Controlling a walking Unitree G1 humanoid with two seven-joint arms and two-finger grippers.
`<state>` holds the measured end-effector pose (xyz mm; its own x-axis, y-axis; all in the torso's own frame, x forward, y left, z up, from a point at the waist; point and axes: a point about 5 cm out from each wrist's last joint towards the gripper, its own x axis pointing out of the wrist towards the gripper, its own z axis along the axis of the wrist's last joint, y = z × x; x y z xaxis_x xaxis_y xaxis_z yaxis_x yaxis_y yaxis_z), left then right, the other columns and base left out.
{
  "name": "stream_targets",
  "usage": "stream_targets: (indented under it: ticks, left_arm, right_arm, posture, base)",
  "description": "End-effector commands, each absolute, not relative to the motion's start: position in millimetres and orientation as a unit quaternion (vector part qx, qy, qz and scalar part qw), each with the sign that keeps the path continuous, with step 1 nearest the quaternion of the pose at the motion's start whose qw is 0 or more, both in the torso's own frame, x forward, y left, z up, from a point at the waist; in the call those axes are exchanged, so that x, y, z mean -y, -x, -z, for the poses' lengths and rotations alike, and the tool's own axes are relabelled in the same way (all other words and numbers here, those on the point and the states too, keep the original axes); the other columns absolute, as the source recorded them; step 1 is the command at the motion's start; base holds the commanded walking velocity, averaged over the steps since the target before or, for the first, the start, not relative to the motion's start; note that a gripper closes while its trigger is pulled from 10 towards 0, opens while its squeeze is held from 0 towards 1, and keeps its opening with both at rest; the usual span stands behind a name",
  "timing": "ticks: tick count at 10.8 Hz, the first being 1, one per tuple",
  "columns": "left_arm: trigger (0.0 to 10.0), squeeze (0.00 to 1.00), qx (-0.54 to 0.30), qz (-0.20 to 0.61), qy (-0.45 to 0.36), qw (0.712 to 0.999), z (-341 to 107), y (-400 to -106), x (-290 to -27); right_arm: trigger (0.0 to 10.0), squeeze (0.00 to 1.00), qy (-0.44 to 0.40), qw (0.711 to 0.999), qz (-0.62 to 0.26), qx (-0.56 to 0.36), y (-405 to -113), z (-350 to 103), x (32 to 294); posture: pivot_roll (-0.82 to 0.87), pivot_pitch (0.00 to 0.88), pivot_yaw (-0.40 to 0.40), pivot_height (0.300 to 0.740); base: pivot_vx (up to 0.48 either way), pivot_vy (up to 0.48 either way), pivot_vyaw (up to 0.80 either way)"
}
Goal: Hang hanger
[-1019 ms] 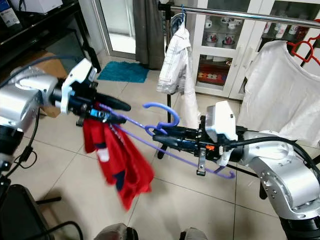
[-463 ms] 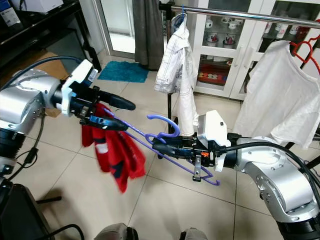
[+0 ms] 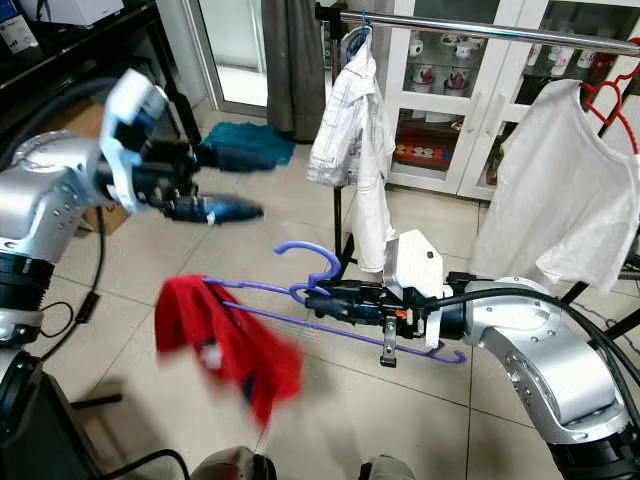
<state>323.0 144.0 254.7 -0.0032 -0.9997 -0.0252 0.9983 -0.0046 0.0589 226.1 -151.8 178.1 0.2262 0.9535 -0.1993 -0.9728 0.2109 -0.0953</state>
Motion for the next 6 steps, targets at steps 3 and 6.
stream_targets:
  ticks: [3,6]
  left_arm:
    - [10.0,0.00,-0.036,0.671,-0.112,0.732,-250.9,-320.8,-178.7]
    - [10.0,1.00,-0.107,0.675,-0.100,0.723,-234.5,-302.3,-207.2]
  right_arm:
    - [0.0,0.00,0.092,0.792,-0.604,-0.010,-229.8,-190.9,155.7]
    - [0.0,0.00,0.065,0.801,-0.595,0.007,-227.5,-198.3,163.3]
  posture:
    - [-0.10,0.000,0.091,0.740]
    - [-0.09,0.000,0.091,0.740]
  base:
    - [0.000,0.000,0.00]
    - [0.000,0.000,0.00]
